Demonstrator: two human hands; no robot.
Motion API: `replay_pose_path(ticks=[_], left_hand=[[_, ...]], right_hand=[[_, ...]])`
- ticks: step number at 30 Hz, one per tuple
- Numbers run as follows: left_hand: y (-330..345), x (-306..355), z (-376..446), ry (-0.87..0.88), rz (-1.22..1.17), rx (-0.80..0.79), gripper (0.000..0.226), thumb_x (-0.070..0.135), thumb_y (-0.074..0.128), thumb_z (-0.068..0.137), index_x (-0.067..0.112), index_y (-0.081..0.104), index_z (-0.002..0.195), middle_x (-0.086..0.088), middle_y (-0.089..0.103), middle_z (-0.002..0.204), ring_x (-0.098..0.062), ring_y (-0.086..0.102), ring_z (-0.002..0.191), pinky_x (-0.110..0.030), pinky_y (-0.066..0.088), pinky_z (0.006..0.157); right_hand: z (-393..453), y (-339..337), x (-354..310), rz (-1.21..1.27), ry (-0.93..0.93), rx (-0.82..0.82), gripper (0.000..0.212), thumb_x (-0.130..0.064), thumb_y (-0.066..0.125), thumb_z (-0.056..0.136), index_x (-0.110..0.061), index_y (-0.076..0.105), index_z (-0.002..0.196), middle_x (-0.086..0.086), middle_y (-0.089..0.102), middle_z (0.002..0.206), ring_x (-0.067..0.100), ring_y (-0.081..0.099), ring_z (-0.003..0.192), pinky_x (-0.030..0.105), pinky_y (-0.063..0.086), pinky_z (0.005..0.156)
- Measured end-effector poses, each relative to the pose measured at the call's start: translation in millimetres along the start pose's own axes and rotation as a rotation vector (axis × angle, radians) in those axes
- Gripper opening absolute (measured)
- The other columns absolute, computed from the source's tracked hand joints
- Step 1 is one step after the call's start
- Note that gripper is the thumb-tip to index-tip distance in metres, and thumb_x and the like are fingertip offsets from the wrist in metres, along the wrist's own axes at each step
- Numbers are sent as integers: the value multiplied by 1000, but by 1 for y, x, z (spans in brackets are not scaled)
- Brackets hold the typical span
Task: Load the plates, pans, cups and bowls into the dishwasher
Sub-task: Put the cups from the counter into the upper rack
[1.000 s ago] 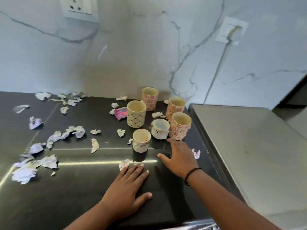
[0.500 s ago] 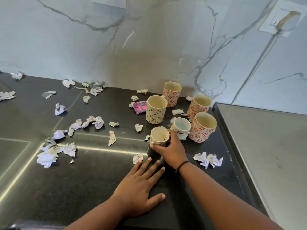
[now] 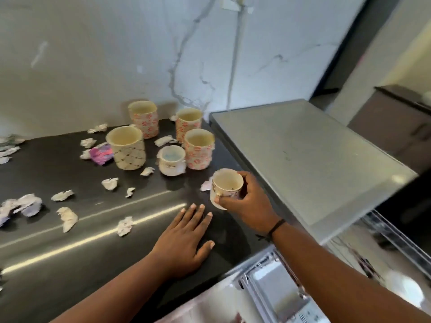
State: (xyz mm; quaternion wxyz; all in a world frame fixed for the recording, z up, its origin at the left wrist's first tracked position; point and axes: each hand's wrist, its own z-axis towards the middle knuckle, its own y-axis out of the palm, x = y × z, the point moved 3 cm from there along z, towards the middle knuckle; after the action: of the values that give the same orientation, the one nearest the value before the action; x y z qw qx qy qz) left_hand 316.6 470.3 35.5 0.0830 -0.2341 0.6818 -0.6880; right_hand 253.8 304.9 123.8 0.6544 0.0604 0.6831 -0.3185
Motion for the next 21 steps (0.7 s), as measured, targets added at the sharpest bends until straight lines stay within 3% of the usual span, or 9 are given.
replay_pose_path(ticks=[4, 11, 14, 17, 21], left_hand=[[8, 44, 51, 180, 56, 2, 73, 61, 13, 93, 23, 2, 154, -3, -5, 162, -20, -11, 148, -33, -17, 115], [11, 134, 119, 479, 152, -3, 72, 62, 19, 95, 21, 7, 154, -2, 2, 162, -21, -4, 149, -35, -17, 115], [16, 183, 147, 560, 196, -14, 73, 62, 22, 95, 20, 13, 153, -5, 9, 162, -24, 5, 149, -38, -7, 118], [27, 228, 173, 604, 259, -40, 78, 66, 17, 93, 18, 4, 154, -6, 2, 162, -25, 2, 149, -40, -6, 118], [49, 278, 208, 569, 306, -100, 80, 66, 17, 93, 16, -5, 153, -8, -8, 161, -26, -5, 148, -40, -8, 117]], right_hand=[[-53, -79, 26, 115, 132, 256, 53, -9, 84, 68, -19, 54, 110, -3, 65, 104, -1, 63, 87, 18, 52, 77], [-165, -200, 94, 322, 370, 577, 42, -13, 79, 72, -10, 65, 111, 14, 71, 106, 34, 66, 103, 50, 52, 92], [-212, -238, 129, 538, 466, 701, 50, -21, 75, 67, -9, 64, 115, 12, 69, 113, 27, 65, 105, 42, 54, 88], [-250, -266, 168, 711, 579, 805, 50, -23, 73, 71, -12, 63, 118, 10, 69, 112, 24, 63, 101, 35, 54, 81], [-284, -292, 214, 897, 737, 897, 32, -24, 71, 77, -13, 63, 105, 18, 63, 105, 28, 60, 89, 34, 56, 71]])
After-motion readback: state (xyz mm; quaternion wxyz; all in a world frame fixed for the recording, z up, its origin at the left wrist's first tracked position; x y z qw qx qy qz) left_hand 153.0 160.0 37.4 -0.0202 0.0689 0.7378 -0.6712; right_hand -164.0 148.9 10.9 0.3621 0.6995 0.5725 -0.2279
